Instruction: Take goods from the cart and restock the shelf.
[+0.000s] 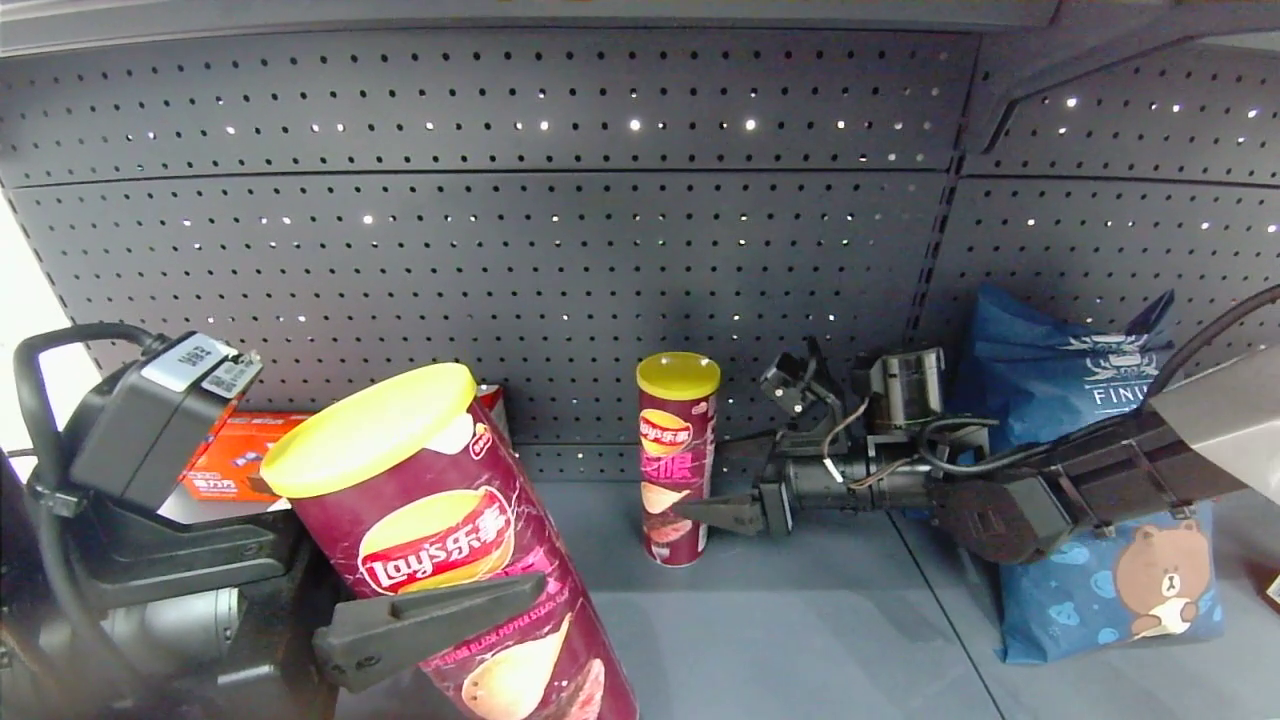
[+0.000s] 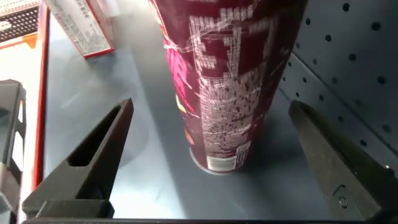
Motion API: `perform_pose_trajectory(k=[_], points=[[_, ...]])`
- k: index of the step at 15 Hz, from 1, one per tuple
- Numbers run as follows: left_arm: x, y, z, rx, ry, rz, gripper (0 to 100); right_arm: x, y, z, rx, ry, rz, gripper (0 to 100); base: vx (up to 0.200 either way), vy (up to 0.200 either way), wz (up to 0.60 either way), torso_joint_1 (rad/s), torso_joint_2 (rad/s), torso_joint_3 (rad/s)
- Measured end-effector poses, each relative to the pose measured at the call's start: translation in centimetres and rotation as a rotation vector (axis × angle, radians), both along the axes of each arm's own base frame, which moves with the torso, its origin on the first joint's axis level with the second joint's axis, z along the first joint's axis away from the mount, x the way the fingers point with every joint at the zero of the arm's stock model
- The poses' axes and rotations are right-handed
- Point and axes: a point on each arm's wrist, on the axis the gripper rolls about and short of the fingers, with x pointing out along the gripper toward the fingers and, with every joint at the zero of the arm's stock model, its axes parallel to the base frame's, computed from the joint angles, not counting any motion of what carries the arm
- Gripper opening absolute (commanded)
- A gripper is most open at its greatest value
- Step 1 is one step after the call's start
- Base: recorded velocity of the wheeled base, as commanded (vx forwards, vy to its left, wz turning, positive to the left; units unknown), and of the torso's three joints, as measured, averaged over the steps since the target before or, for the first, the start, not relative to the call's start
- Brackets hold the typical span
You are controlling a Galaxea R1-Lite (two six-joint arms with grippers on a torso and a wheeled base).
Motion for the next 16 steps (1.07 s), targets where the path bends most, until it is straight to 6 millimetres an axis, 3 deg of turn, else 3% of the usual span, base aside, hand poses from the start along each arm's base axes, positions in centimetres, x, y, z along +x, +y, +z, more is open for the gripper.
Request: perform_pose_trajectory(k=[9, 16], points=[[0.0, 0.1, -0.2, 0.004, 0.009, 0.003, 0, 1.7, 3.3, -1.8, 0.001, -0.005, 0.045, 100, 0.0, 0.0, 0.0, 0.0, 0.0, 0.0], [-0.2, 0.1, -0.7, 0.011, 0.021, 0.004, 0, 2.4, 4.1, -2.9, -0.004, 0.006, 0.052, 100, 0.0, 0.0, 0.0, 0.0, 0.0, 0.0]])
